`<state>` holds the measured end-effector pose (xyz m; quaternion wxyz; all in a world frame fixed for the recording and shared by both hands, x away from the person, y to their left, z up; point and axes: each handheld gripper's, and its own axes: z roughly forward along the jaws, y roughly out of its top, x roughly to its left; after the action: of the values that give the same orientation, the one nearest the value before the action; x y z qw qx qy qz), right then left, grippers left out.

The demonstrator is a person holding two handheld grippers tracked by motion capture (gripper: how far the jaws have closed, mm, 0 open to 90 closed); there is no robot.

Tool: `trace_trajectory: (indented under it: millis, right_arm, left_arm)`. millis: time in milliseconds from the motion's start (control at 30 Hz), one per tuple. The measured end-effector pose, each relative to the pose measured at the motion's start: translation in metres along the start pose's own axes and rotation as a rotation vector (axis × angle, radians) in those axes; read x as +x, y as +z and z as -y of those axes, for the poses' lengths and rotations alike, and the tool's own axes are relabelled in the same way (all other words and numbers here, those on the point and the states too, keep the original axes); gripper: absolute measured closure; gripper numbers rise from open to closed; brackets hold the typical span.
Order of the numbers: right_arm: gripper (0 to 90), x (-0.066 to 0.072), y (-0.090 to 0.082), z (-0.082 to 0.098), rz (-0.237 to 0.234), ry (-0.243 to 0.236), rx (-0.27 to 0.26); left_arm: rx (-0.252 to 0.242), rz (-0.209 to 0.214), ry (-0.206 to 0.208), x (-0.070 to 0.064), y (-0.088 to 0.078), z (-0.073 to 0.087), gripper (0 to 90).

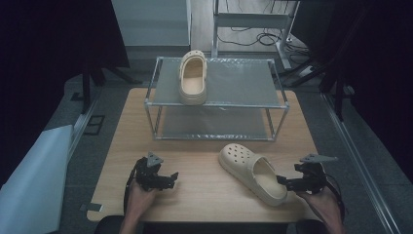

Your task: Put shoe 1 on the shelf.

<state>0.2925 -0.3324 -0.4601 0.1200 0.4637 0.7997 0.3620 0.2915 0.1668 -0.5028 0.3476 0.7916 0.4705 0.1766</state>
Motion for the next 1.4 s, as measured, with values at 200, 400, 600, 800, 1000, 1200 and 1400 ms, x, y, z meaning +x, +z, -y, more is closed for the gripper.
trace_trajectory:
  millis: [200, 400, 600, 800, 1000, 1200, 1400]
  right_arm:
    - [15.6, 0.012, 0.019, -0.014, -0.007, -0.06, 0.018]
    - [31.2, 0.014, 0.038, -0.026, -0.026, -0.063, 0.028]
    - [51.3, 0.015, 0.052, -0.036, -0.054, -0.058, 0.064]
    - [67.0, 0.022, 0.064, -0.044, -0.041, -0.083, 0.117]
    - [75.6, 0.022, 0.065, -0.046, -0.01, -0.091, 0.132]
    - [76.9, 0.02, 0.066, -0.048, -0.013, -0.042, 0.132]
    - [77.4, 0.007, 0.062, -0.046, -0.068, 0.1, 0.118]
  left_arm:
    - [0.005, 0.003, 0.002, 0.0, 0.001, 0.0, 0.0]
    - [0.011, 0.0, -0.001, -0.001, 0.002, 0.0, 0.0]
    - [0.018, -0.002, 0.002, -0.001, 0.003, 0.0, 0.0]
    - [0.028, -0.011, 0.011, -0.003, 0.005, 0.0, 0.0]
    - [0.033, -0.012, 0.012, -0.002, 0.005, 0.0, 0.0]
    - [0.033, -0.015, 0.013, -0.002, 0.005, 0.0, 0.0]
    - [0.032, -0.011, 0.007, -0.002, 0.005, 0.0, 0.0]
